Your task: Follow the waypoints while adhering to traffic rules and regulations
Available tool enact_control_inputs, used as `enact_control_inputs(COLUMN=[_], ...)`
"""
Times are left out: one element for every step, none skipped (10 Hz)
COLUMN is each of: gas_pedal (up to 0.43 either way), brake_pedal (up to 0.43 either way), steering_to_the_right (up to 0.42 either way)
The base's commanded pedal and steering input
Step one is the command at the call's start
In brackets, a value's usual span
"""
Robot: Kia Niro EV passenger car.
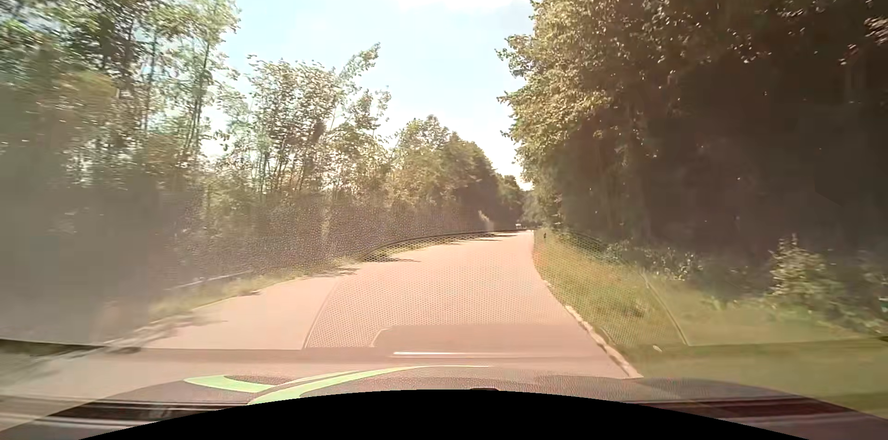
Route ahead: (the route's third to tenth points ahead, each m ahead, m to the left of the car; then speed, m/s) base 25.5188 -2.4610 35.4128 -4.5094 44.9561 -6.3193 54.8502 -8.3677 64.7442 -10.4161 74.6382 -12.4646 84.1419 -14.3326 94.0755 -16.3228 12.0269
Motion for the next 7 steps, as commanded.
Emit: enact_control_inputs(gas_pedal=[0.079, 0.079, 0.079, 0.079, 0.079, 0.079, 0.079], brake_pedal=[0.0, 0.0, 0.0, 0.0, 0.0, 0.0, 0.0], steering_to_the_right=[0.05, 0.05, 0.05, 0.049, 0.048, 0.046, 0.046])
